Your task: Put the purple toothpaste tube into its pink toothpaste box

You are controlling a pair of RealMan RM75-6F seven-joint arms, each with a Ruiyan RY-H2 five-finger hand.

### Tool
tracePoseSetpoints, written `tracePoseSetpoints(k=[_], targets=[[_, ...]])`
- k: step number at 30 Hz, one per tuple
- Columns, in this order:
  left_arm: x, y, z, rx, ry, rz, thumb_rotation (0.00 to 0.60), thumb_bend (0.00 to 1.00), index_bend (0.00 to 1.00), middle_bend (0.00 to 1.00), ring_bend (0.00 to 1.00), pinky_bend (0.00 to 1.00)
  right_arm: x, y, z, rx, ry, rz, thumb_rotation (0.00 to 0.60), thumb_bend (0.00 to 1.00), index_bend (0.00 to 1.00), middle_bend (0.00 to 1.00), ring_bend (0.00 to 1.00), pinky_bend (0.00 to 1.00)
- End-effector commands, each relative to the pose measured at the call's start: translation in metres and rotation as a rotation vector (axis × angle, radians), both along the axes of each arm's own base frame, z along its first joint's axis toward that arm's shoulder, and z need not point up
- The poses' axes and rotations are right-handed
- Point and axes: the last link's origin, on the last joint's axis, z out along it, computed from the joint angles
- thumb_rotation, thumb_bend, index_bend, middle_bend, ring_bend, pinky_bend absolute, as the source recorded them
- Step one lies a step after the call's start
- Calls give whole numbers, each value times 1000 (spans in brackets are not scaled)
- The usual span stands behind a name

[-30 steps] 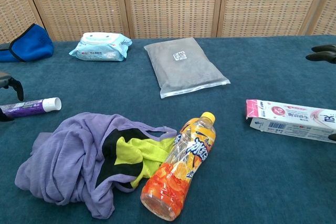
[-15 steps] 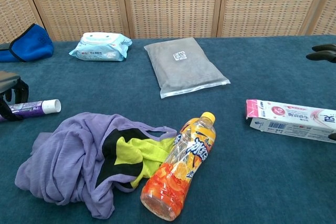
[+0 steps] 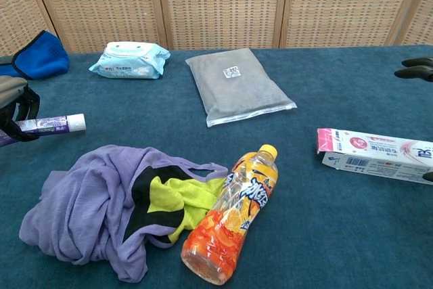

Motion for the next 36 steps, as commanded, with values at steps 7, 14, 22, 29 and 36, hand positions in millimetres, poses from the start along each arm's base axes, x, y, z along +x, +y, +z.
tracePoseSetpoints(k=[7,14,22,29,36], targets=[[15,0,25,25,37,-172,600,272,882,653,553,500,0,-1,-1,4,2,1,600,67,28,0,0,0],[31,-4,55,41,-6,-342,600,271,885,653,553,500,1,-2,-1,8,-5,-3,600,67,28,0,0,0],[35,-9,81,62,-45,-425,600,272,885,653,553,500,8,-20,-3,68,-5,-36,600,66,28,0,0,0],[41,-13,84,60,-59,-449,600,272,885,653,553,500,26,-56,1,127,14,-108,600,67,28,0,0,0],[42,-14,85,63,-64,-460,600,271,885,653,553,500,39,-88,3,169,44,-172,600,67,28,0,0,0]])
